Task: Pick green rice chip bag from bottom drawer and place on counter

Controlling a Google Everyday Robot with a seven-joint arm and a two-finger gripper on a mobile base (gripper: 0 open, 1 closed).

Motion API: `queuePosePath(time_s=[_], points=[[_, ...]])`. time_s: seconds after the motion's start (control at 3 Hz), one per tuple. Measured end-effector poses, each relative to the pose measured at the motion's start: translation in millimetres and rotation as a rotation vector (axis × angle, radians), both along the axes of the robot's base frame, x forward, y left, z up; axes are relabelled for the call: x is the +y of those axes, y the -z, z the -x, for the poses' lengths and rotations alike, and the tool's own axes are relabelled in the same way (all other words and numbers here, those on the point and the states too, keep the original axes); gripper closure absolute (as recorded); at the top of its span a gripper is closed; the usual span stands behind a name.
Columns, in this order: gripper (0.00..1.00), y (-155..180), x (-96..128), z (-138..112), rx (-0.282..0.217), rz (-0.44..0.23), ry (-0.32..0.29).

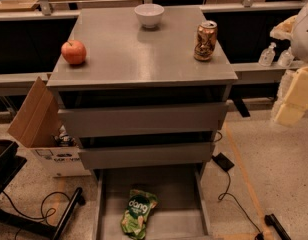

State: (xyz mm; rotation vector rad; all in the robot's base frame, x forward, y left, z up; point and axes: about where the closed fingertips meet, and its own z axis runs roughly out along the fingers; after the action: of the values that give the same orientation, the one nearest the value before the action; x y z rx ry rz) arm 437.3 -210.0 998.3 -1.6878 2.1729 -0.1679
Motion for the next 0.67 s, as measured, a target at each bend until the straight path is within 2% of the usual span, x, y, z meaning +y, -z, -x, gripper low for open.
queuePosePath(time_s=[0.33, 0.67], points=[[0.0, 0, 0, 0, 0.0, 0.0, 0.0], [0.0, 22, 1, -3, 0.001, -0.031, -0.005]])
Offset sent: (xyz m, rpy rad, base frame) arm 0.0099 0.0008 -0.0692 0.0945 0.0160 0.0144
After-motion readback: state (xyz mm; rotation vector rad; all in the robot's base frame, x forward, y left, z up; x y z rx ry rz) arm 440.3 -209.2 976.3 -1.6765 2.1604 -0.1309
